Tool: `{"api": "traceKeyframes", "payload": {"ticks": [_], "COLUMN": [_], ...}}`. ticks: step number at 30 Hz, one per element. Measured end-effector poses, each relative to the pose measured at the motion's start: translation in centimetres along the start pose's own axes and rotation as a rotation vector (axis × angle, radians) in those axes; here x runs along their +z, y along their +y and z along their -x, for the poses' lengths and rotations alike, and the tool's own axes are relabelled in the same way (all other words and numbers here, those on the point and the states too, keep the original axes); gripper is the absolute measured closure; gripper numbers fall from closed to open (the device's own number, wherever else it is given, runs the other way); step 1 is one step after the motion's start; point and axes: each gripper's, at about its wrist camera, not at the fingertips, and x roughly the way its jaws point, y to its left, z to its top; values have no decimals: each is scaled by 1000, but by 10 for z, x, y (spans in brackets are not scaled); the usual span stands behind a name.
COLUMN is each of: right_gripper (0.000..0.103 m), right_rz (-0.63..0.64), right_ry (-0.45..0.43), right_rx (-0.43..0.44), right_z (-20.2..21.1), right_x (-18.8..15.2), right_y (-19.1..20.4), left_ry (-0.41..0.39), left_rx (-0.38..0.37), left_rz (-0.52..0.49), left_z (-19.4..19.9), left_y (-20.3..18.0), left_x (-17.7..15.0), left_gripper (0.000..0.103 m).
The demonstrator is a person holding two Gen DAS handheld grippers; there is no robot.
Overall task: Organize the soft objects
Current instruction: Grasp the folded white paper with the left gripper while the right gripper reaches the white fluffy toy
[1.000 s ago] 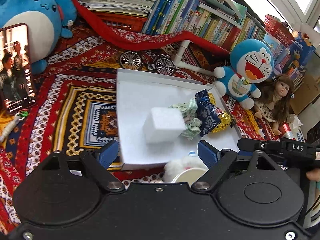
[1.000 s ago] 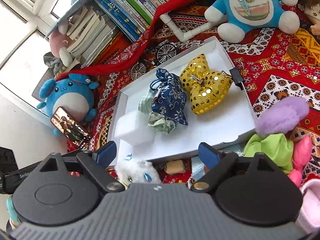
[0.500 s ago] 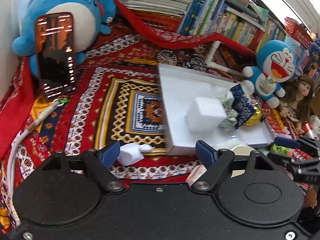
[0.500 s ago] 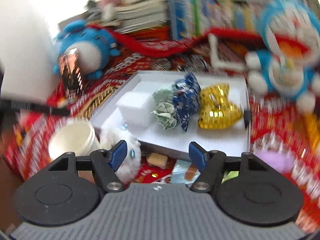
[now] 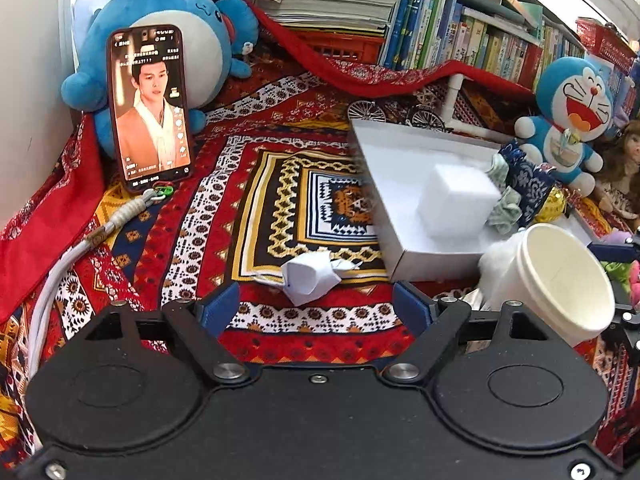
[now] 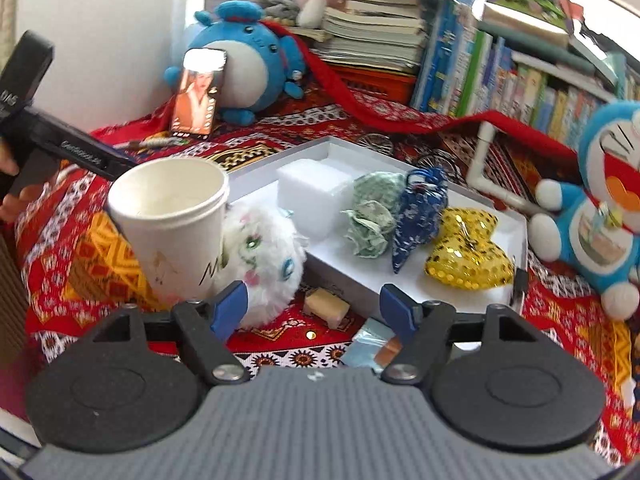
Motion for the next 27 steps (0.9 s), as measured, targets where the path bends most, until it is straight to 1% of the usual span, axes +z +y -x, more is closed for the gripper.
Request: {"api": "traceKeyframes", "payload": {"ticks": [2,8,14,17,19,23,27], "right_gripper": [18,17,17,17,17,17,17], "right_rz": [35,135,247,275,289,324,351], "right_ry": [-2,6,11,6,3,5,5], "right_rx": [1,10,5,-6,-3,13,12], "right_z": [-2,-10,-18,-21,-22,-25,-29], "right_x": [0,-2,-2,-2,-1,0,1], "right_y": [5,18,32,36,38,44,48], "left_ry": [-8,-44,-114,-104,-97,-83,-69], "left_rx": [6,34,38,38,42,37,40], "left_rz": [-2,-32,15,17,9,1,14], "left_z": [-2,-6,-7,-13,-16,-23,-27], "left_y": [1,-2,-1,-2,-4,-7,-7], "left_x": [-3,-7,-5,-3,-4,-6,-6], "left_gripper": [23,28,34,37,42,43,53]}}
